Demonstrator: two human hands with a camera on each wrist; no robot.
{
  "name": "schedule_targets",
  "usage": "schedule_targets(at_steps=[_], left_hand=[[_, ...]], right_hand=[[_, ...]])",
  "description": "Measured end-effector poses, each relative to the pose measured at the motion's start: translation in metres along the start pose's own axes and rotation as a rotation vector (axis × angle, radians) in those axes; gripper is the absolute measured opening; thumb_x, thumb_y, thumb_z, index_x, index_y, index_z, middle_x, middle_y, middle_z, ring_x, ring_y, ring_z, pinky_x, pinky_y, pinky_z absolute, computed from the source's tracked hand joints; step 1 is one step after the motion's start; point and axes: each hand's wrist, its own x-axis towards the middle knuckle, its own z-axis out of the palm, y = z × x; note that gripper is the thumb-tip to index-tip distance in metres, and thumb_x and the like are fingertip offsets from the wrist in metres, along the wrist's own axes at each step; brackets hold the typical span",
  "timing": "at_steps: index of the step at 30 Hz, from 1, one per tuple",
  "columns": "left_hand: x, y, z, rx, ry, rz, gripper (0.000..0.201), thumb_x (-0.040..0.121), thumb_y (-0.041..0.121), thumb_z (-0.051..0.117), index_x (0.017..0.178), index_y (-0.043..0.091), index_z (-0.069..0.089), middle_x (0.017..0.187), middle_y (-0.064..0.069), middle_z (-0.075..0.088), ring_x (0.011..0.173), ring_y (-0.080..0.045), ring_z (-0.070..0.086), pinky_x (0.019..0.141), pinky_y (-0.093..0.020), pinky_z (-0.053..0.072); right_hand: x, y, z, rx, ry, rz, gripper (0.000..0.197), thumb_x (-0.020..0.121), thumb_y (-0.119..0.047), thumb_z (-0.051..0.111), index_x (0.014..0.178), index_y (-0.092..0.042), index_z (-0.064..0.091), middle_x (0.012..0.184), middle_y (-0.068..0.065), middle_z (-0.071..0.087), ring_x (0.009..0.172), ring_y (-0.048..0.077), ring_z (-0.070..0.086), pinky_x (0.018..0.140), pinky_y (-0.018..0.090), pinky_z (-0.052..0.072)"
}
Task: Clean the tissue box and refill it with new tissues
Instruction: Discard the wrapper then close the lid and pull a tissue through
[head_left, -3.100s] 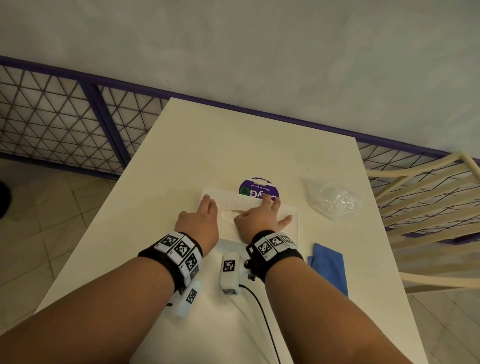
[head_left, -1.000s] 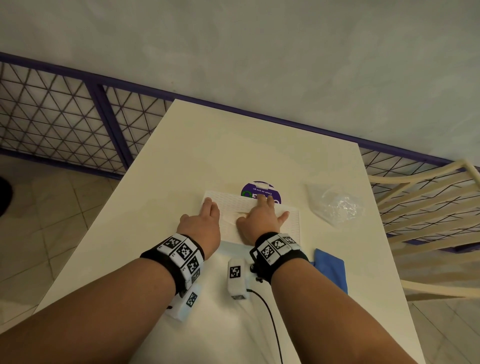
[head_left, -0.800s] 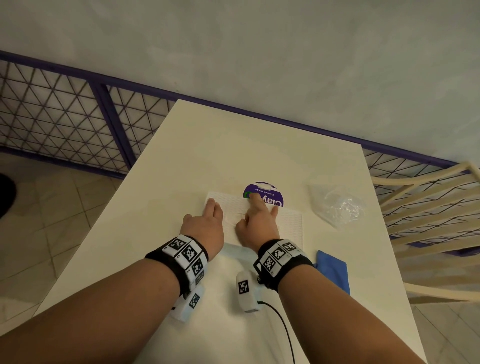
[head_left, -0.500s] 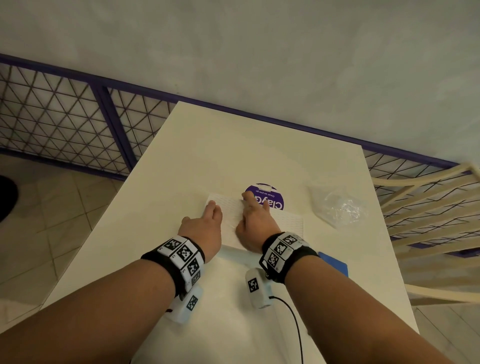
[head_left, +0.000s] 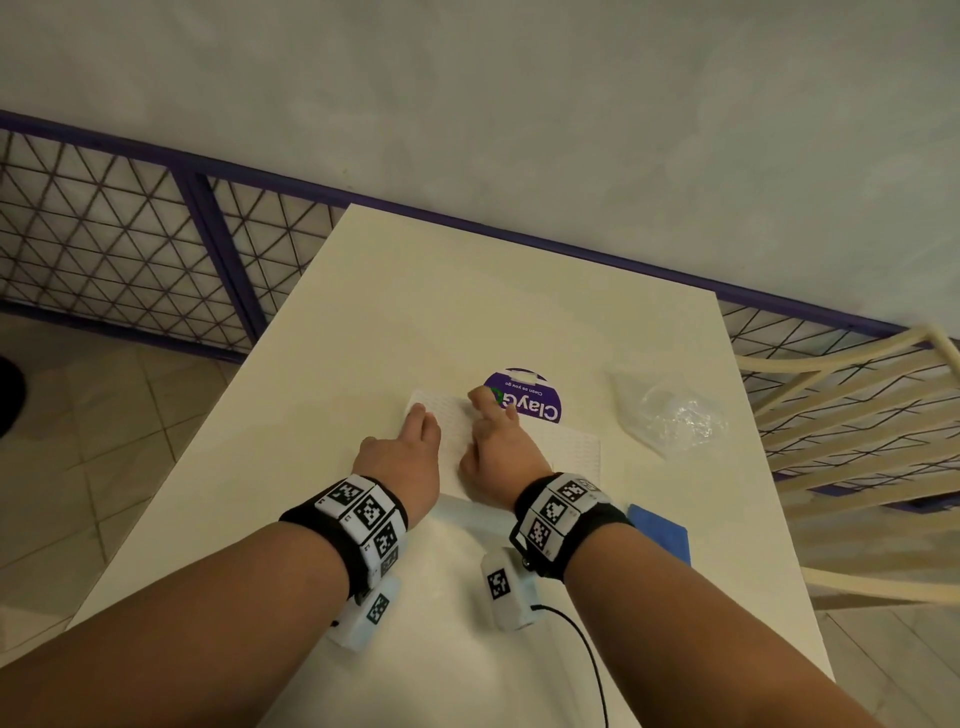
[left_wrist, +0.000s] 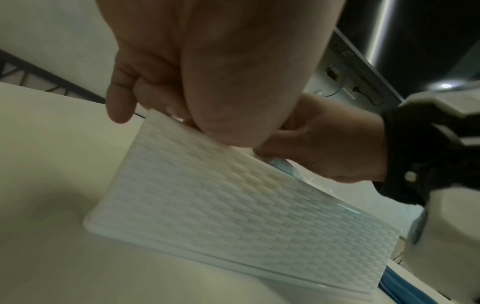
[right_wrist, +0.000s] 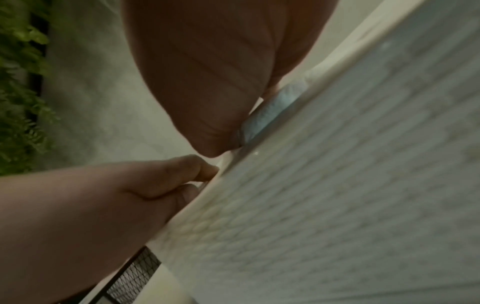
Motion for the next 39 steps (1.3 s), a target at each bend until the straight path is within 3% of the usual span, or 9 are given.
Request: schedule_targets(at_steps=[3,6,10,13,17,25,29,34,39], left_hand=[[-0.001,-0.003,-0.001,-0.017,-0.012,0.008,0.066,0.086,0.006,0.033,0.147,0.008,0.009,0.159,-0.006,-0.003,0.091,-0.027,0.060,0.073,-0.032,0.034],[-0.002,-0.002,-0.002,-0.018,-0.020,0.006,0.067,0.085,0.004,0.034,0.147,0.009,0.009,0.159,-0.006,-0.003,0.075,-0.027,0.049,0.070,-0.032,0.033],[0.000,-0.003,0.001,-0.018,0.014,0.008,0.067,0.084,0.005,0.035,0.147,0.009,0.011,0.158,-0.005,0.000,0.083,-0.027,0.058,0.070,-0.032,0.035],[0.000,-0.002,0.002,-0.024,0.011,0.010,0.067,0.084,0.005,0.035,0.147,0.009,0.011,0.158,-0.005,-0.001,0.092,-0.026,0.060,0.072,-0.032,0.035],[-0.002,-0.002,0.000,-0.019,0.007,0.001,0.067,0.084,0.004,0.034,0.147,0.009,0.010,0.159,-0.005,-0.002,0.079,-0.026,0.052,0.072,-0.032,0.036],[-0.002,-0.003,0.001,-0.032,0.016,0.016,0.067,0.085,0.004,0.033,0.148,0.009,0.010,0.159,-0.005,-0.003,0.094,-0.026,0.061,0.076,-0.033,0.037],[-0.001,-0.004,0.003,-0.027,0.021,0.013,0.067,0.085,0.004,0.034,0.148,0.009,0.010,0.159,-0.005,-0.002,0.092,-0.025,0.062,0.074,-0.032,0.036],[-0.001,-0.002,0.003,-0.007,0.026,0.006,0.065,0.087,0.006,0.034,0.147,0.009,0.009,0.159,-0.005,-0.002,0.092,-0.026,0.061,0.072,-0.032,0.034],[-0.003,-0.003,0.001,-0.029,0.015,0.014,0.065,0.087,0.005,0.032,0.148,0.010,0.010,0.159,-0.004,-0.002,0.080,-0.024,0.055,0.078,-0.034,0.037]], right_hand=[[-0.004,0.012,0.002,-0.083,0.097,0.014,0.028,0.080,-0.013,0.052,0.098,0.001,0.067,0.114,0.009,0.058,0.104,0.028,0.057,0.118,0.056,0.010],[-0.008,0.019,-0.006,-0.116,0.064,0.147,0.027,0.082,-0.030,0.049,0.086,-0.012,0.070,0.094,0.004,0.061,0.097,0.027,0.053,0.108,0.049,0.030],[-0.011,0.018,-0.013,-0.100,-0.018,0.229,0.028,0.089,-0.041,0.046,0.093,-0.022,0.066,0.098,-0.002,0.065,0.103,0.022,0.050,0.096,0.044,0.035],[-0.013,0.019,-0.013,-0.113,-0.039,0.216,0.024,0.092,-0.039,0.046,0.091,-0.022,0.063,0.094,-0.004,0.065,0.101,0.021,0.046,0.093,0.045,0.032],[-0.015,0.018,-0.009,-0.106,-0.076,0.221,0.009,0.092,-0.024,0.046,0.084,-0.027,0.046,0.067,-0.011,0.045,0.088,0.021,0.043,0.086,0.040,0.029],[-0.005,0.003,-0.010,0.027,-0.091,0.578,0.024,0.093,-0.023,0.039,0.100,-0.018,0.061,0.103,0.002,0.065,0.103,0.025,0.055,0.093,0.043,0.031],[0.005,0.004,-0.009,0.241,-0.114,0.740,0.027,0.091,-0.037,0.050,0.095,-0.016,0.067,0.096,0.001,0.067,0.098,0.024,0.060,0.101,0.045,0.037],[0.009,0.004,-0.014,0.407,-0.092,0.723,0.023,0.082,-0.029,0.058,0.089,-0.011,0.071,0.094,0.004,0.071,0.092,0.022,0.064,0.091,0.039,0.051],[0.012,-0.003,-0.010,0.290,-0.108,0.759,0.013,0.082,-0.029,0.052,0.079,-0.017,0.057,0.081,0.002,0.062,0.088,0.027,0.061,0.097,0.045,0.039]])
